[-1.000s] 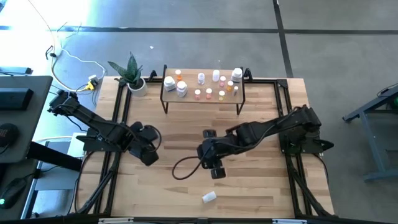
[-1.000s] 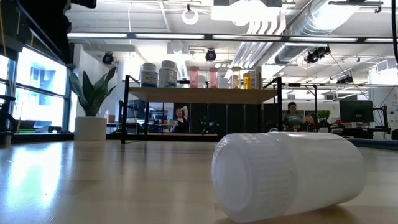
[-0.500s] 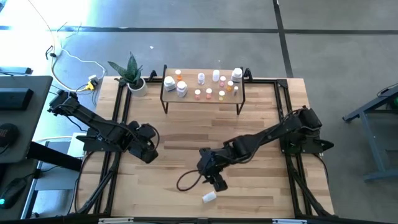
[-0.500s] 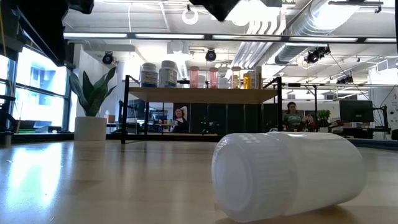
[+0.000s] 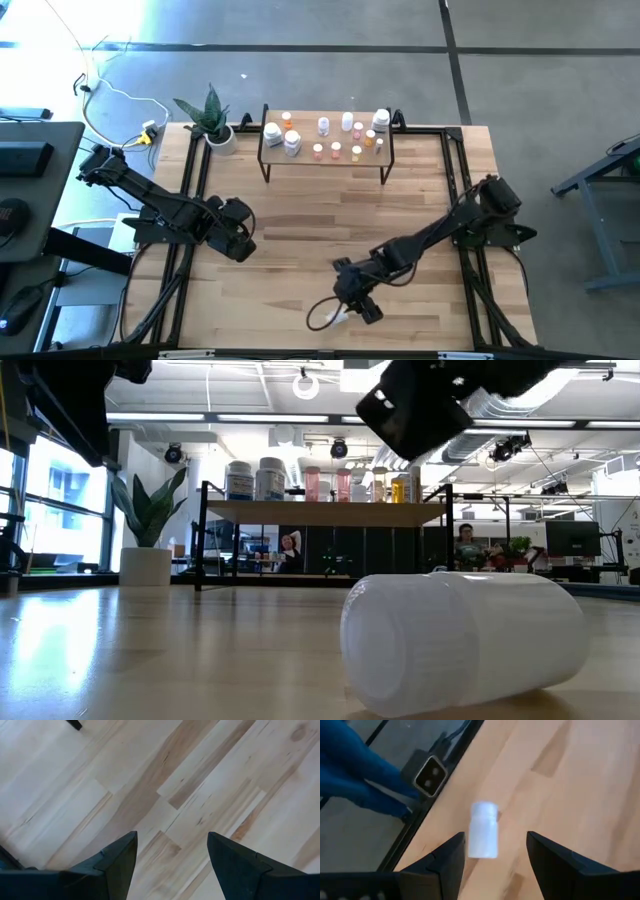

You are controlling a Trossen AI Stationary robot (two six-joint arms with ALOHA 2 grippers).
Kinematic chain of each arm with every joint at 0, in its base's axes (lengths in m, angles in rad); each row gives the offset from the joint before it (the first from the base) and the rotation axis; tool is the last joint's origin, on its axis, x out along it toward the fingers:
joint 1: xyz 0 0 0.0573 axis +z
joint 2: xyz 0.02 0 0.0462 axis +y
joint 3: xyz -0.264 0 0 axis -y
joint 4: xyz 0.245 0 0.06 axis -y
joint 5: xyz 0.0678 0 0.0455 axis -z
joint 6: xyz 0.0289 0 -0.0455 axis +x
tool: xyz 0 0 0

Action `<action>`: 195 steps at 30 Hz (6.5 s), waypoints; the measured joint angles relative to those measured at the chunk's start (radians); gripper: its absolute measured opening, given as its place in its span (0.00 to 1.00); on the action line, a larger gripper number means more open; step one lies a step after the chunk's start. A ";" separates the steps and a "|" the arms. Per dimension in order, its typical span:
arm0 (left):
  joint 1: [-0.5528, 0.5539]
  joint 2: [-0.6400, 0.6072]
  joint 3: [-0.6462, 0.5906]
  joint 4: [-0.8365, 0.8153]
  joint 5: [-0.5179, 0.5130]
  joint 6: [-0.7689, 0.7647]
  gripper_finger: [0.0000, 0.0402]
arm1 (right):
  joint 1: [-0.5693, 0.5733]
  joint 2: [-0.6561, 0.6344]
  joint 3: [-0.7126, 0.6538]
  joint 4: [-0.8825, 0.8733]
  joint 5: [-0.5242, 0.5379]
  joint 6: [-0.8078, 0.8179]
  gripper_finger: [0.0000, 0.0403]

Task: Pick and place medicine bottles onto shelf by color
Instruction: Put the white pill bottle on the shelf

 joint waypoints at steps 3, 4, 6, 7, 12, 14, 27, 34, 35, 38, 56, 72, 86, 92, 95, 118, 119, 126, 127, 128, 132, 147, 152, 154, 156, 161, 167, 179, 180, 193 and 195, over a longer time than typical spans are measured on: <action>0.000 0.000 0.000 0.003 0.000 -0.001 0.58 | 0.016 0.000 -0.048 0.066 0.000 0.000 0.50; 0.000 0.000 0.000 0.004 0.000 -0.001 0.58 | 0.020 0.000 -0.058 0.093 0.000 0.000 0.50; 0.000 0.000 0.000 0.009 0.000 -0.001 0.58 | 0.026 0.002 -0.081 0.149 0.002 0.000 0.50; 0.000 0.000 0.000 0.011 0.000 -0.001 0.58 | 0.027 0.009 -0.090 0.178 0.003 0.000 0.50; 0.000 0.000 0.000 0.023 -0.002 -0.001 0.58 | 0.028 0.068 -0.107 0.267 -0.005 0.000 0.50; 0.000 0.000 0.000 0.024 -0.002 -0.001 0.58 | 0.028 0.088 -0.107 0.283 -0.024 0.000 0.50; 0.000 0.000 0.000 0.024 -0.021 -0.001 0.58 | 0.028 0.187 -0.108 0.325 -0.068 0.022 0.50; 0.000 0.000 0.000 0.024 -0.019 0.000 0.58 | 0.025 0.193 -0.108 0.337 -0.046 0.056 0.48; 0.000 0.000 0.000 0.024 -0.018 0.001 0.58 | 0.025 0.193 -0.108 0.337 -0.045 0.061 0.47; 0.000 0.000 0.000 0.024 -0.003 0.003 0.58 | 0.021 0.193 -0.108 0.336 -0.042 0.102 0.41; 0.181 0.000 0.000 0.068 0.213 0.364 0.58 | -0.091 0.182 -0.108 0.361 -0.017 0.263 0.31; 0.404 0.000 0.000 0.476 0.566 0.891 0.58 | -0.164 -0.016 -0.107 0.369 0.328 0.394 0.34; 0.474 0.000 0.000 0.698 0.629 0.988 0.58 | -0.198 -0.110 -0.107 0.436 0.560 0.423 0.34; 0.505 0.000 0.000 0.738 0.608 0.970 0.58 | -0.229 -0.109 -0.106 0.492 0.558 0.420 0.34; 0.518 0.000 0.000 0.738 0.583 0.951 0.58 | -0.241 -0.108 -0.106 0.530 0.558 0.399 0.34; 0.571 0.000 0.000 0.729 0.619 0.999 0.37 | -0.319 -0.108 -0.106 0.540 0.466 0.354 0.34; 0.571 0.000 0.000 0.729 0.617 0.999 0.37 | -0.321 -0.108 -0.106 0.540 0.466 0.350 0.34; 0.577 0.000 0.000 0.727 0.575 1.021 0.38 | -0.348 -0.108 -0.106 0.535 0.462 0.339 0.39; 0.582 0.000 0.000 0.727 0.571 1.025 0.38 | -0.356 -0.108 -0.106 0.534 0.460 0.343 0.41; 0.588 0.000 0.000 0.728 0.567 1.024 0.38 | -0.367 -0.108 -0.106 0.535 0.454 0.351 0.44; 0.630 0.000 0.001 0.717 0.569 1.024 0.38 | -0.409 -0.108 -0.106 0.541 0.405 0.365 0.52; 0.814 -0.003 0.179 0.501 0.440 1.205 0.37 | -0.569 -0.265 -0.106 0.336 0.384 0.206 0.57; 0.895 -0.003 0.283 0.458 0.344 1.296 0.37 | -0.625 -0.303 -0.106 0.300 0.385 0.185 0.57; 0.937 -0.003 0.328 0.458 0.325 1.323 0.37 | -0.643 -0.309 -0.106 0.296 0.385 0.182 0.57; 0.981 -0.002 0.373 0.460 0.312 1.340 0.37 | -0.661 -0.316 -0.106 0.282 0.386 0.182 0.57; 1.082 0.026 0.489 0.465 0.280 1.391 0.37 | -0.693 -0.317 -0.106 0.262 0.385 0.148 0.57; 1.179 0.108 0.646 0.466 0.280 1.417 0.37 | -0.736 -0.319 -0.106 0.239 0.385 0.129 0.57; 1.222 0.331 0.874 0.264 0.309 1.375 0.37 | -0.824 -0.412 -0.106 0.239 0.388 0.057 0.57; 1.221 0.350 0.891 0.244 0.323 1.364 0.37 | -0.826 -0.420 -0.106 0.240 0.387 0.049 0.57; 1.215 0.545 1.092 0.056 0.428 1.248 0.37 | -0.833 -0.431 -0.106 0.176 0.435 0.009 0.57; 1.214 0.568 1.102 0.054 0.462 1.210 0.37 | -0.833 -0.431 -0.106 0.165 0.455 0.010 0.57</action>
